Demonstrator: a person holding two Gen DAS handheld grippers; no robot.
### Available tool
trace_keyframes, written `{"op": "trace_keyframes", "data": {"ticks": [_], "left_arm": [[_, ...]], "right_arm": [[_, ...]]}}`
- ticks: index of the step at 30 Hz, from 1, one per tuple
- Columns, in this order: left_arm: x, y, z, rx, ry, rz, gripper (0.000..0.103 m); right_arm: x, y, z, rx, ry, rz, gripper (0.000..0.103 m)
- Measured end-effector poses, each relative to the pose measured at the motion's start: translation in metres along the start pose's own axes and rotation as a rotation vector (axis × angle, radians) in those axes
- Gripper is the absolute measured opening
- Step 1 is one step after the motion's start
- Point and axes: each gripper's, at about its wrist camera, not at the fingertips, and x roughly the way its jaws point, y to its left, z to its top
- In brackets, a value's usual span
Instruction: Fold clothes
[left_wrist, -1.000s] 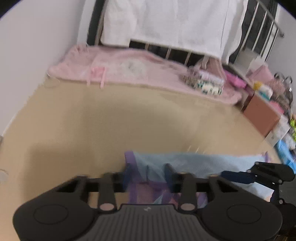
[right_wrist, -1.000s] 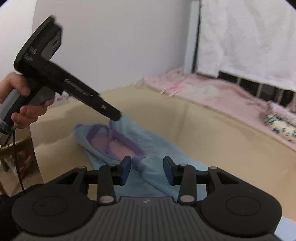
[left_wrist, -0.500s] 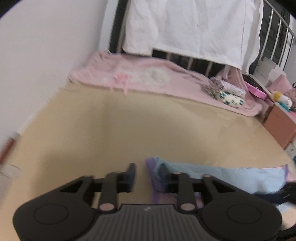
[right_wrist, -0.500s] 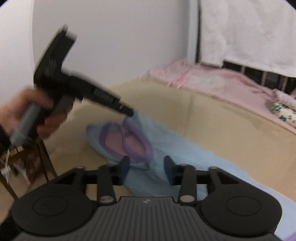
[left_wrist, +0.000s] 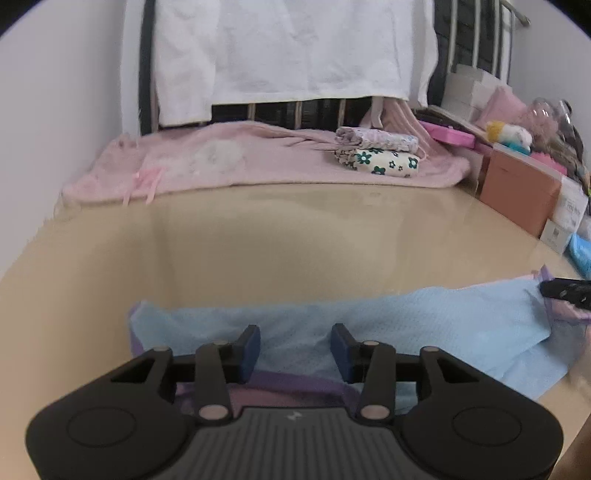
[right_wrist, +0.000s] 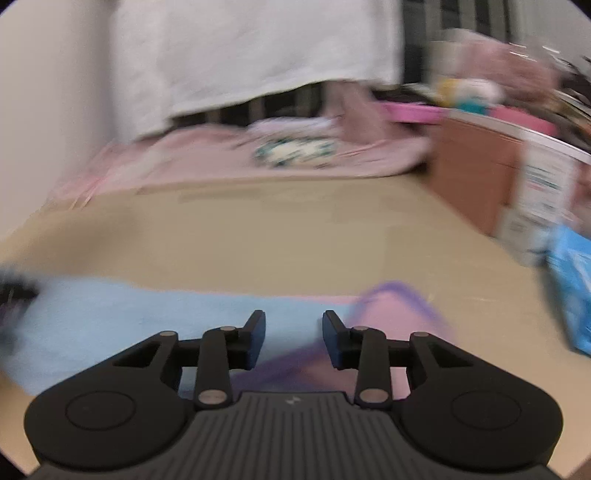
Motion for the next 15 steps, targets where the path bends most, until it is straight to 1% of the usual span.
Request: {"op": "trace_keyframes", "data": {"ticks": [3, 4, 5, 6, 8, 12, 13, 14, 15], "left_arm": [[-0.002, 0.002, -0.004, -0.010, -0.010, -0.005, 0.048], [-0.003, 0.001, -0.004, -0.006, -0.011, 0.002, 0.048], [-0.002, 0.000, -0.003, 0.001, -0.012, 0.010, 0.049], [-0.002, -0.002, -0.003, 0.007, -0.013, 0.019, 0.051], [-0.001, -0.003, -0.003, 0.015, -0.014, 0.030, 0.053], [-0.001, -0.002, -0.003, 0.005, -0.014, 0.022, 0.053], [-0.002, -0.001, -0.002, 0.001, -0.009, 0.020, 0.053], [-0.003, 0.000, -0.001, -0.004, -0.002, 0.017, 0.053], [-0.005, 0.001, 0.001, -0.014, -0.001, 0.017, 0.053]], "right_arm": [[0.009, -0.033, 0.008, 0.160, 0.002, 0.006, 0.034], [0.014, -0.036, 0.007, 0.169, 0.002, 0.000, 0.033], [0.020, -0.038, 0.007, 0.175, 0.001, -0.003, 0.010], [0.024, -0.038, 0.006, 0.172, -0.005, 0.001, 0.001], [0.027, -0.041, 0.005, 0.191, -0.025, -0.019, 0.001], [0.033, -0.058, 0.005, 0.272, 0.000, -0.022, 0.002], [0.030, -0.058, 0.004, 0.273, 0.005, -0.021, 0.005], [0.025, -0.058, 0.004, 0.269, 0.006, -0.022, 0.010], [0.016, -0.057, 0.003, 0.254, -0.008, -0.031, 0.012]]}}
